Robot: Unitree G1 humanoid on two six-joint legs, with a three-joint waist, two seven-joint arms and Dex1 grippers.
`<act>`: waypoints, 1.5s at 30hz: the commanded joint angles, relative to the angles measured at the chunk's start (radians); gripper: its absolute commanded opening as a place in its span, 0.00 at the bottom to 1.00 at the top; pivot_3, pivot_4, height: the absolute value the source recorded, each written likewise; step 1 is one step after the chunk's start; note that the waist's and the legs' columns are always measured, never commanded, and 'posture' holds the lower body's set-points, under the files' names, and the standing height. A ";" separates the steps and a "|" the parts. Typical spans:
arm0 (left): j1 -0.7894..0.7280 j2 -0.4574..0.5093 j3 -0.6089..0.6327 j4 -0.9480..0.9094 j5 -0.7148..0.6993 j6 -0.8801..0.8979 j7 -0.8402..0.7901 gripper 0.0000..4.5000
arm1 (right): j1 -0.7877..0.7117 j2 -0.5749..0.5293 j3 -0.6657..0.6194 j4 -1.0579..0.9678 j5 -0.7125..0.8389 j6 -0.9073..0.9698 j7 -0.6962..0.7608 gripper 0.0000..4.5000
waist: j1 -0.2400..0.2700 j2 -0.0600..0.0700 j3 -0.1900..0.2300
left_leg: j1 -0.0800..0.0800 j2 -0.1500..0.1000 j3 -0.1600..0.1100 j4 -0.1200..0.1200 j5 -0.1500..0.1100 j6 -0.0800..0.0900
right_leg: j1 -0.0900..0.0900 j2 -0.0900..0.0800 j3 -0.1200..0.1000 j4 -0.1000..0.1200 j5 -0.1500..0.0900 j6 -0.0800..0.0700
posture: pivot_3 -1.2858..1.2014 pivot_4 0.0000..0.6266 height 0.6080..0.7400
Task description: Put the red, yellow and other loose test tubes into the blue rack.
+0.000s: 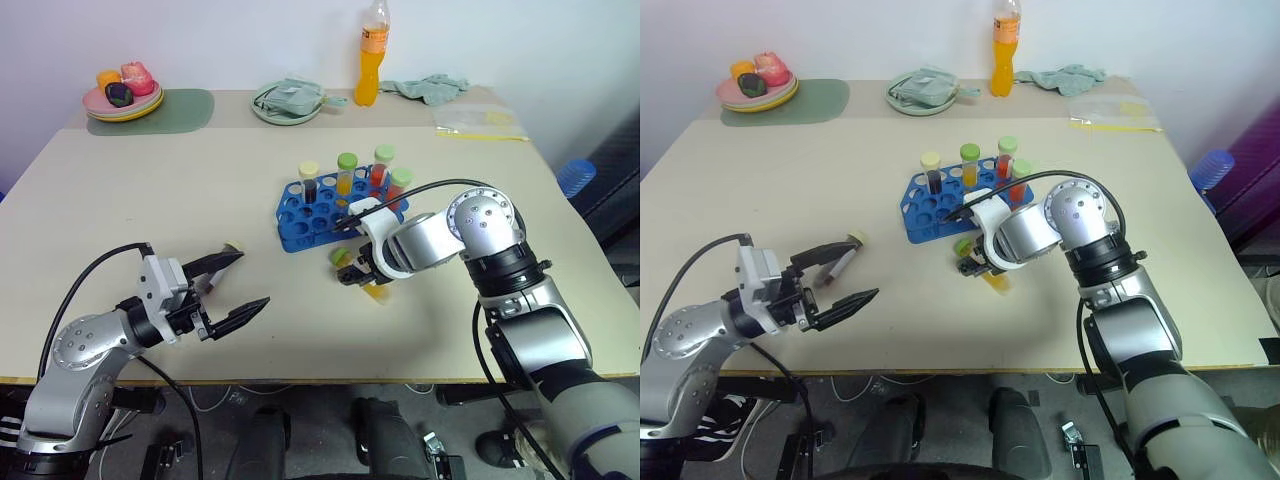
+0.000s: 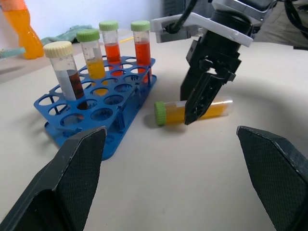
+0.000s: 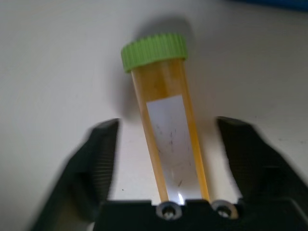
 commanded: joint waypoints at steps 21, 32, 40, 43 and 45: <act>-0.030 0.002 0.018 -0.005 -0.007 -0.016 0.011 1.00 | 0.346 -0.152 -0.170 -0.520 -0.578 -0.785 0.870 0.17 | 0.003 0.000 0.000 | -0.004 0.000 0.000 0.001 -0.001 0.001 | -0.002 0.000 -0.001 -0.003 -0.003 0.005 | 0.52 0.24 1.00; -0.125 0.010 0.011 0.077 -0.012 -0.007 -0.031 1.00 | 0.456 0.214 -0.132 -0.317 -1.131 -1.429 0.784 0.17 | -0.020 0.000 0.000 | -0.002 0.001 0.000 -0.001 -0.001 0.001 | -0.002 0.001 0.000 -0.001 0.000 0.001 | 0.52 0.24 1.00; -0.172 0.016 0.004 0.115 -0.003 -0.001 -0.055 1.00 | 0.465 0.314 -0.084 -0.021 -1.353 -1.760 0.842 0.17 | -0.021 0.000 0.000 | 0.000 0.000 0.000 -0.001 -0.001 0.001 | -0.001 0.001 0.000 0.000 0.000 0.000 | 0.52 0.24 1.00; -0.170 0.016 0.006 0.106 -0.005 0.004 -0.052 1.00 | 0.441 0.340 -0.101 0.079 -1.396 -1.835 0.835 0.17 | -0.022 0.000 0.000 | 0.001 0.000 0.000 -0.001 -0.001 0.001 | 0.000 0.001 0.000 0.000 0.000 0.000 | 0.52 0.24 1.00; -0.166 0.017 0.009 0.101 -0.005 0.008 -0.048 1.00 | 0.422 0.351 -0.110 0.130 -1.408 -1.860 0.844 0.17 | -0.022 0.000 0.000 | 0.001 0.000 0.000 -0.001 -0.001 0.001 | 0.000 0.001 0.000 0.000 0.000 0.000 | 0.52 0.24 1.00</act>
